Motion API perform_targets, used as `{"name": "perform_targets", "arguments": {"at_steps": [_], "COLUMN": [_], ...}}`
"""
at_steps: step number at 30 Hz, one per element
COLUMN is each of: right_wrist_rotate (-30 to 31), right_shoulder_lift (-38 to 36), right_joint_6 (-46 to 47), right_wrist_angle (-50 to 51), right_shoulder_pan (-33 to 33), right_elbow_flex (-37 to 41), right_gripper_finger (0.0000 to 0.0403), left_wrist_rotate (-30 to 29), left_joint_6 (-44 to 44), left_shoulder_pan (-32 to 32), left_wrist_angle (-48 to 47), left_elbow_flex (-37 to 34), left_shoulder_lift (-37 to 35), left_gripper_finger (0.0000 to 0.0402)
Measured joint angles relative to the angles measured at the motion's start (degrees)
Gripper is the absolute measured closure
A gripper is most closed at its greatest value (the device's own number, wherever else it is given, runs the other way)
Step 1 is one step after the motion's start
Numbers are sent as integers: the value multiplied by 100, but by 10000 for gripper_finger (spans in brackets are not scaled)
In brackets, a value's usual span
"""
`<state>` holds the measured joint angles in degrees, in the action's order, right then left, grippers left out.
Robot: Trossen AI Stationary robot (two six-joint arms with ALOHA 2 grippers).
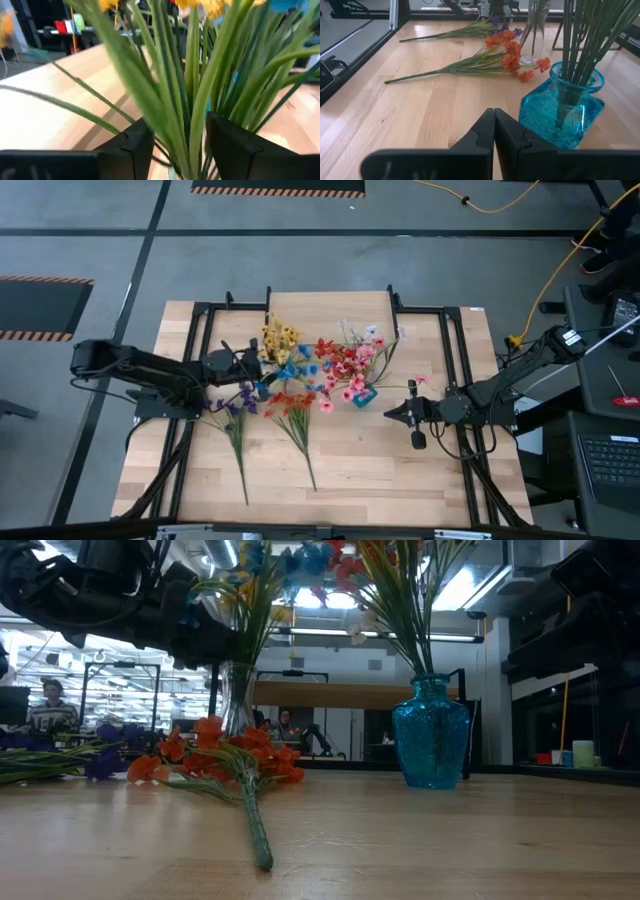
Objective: Pick and place flowers into a vace then onto a shelf
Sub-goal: Put the yellow flowers into the transparent vase, then put the violet flowers into the transparent vase
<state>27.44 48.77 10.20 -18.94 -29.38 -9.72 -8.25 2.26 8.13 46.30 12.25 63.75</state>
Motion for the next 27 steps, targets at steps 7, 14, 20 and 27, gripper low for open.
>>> {"name": "perform_targets", "arguments": {"at_steps": [7,14,20,27], "right_wrist_rotate": [0,0,0,-1], "right_shoulder_lift": [0,0,0,0], "right_joint_6": [-2,-9,-13,-2], "right_wrist_angle": [2,2,2,2], "right_shoulder_pan": [2,1,1,2], "right_elbow_flex": [0,0,0,0], "right_gripper_finger": [389,389,389,389], "left_wrist_rotate": [-148,-638,-881,-881], "left_joint_6": [0,27,255,210], "left_shoulder_pan": [-202,-416,-557,-672], "left_wrist_angle": [-1148,-2315,-3203,-3355], "left_elbow_flex": [0,0,0,0], "left_shoulder_lift": [-811,-1729,-2156,-2318], "left_gripper_finger": [238,238,241,244]}}
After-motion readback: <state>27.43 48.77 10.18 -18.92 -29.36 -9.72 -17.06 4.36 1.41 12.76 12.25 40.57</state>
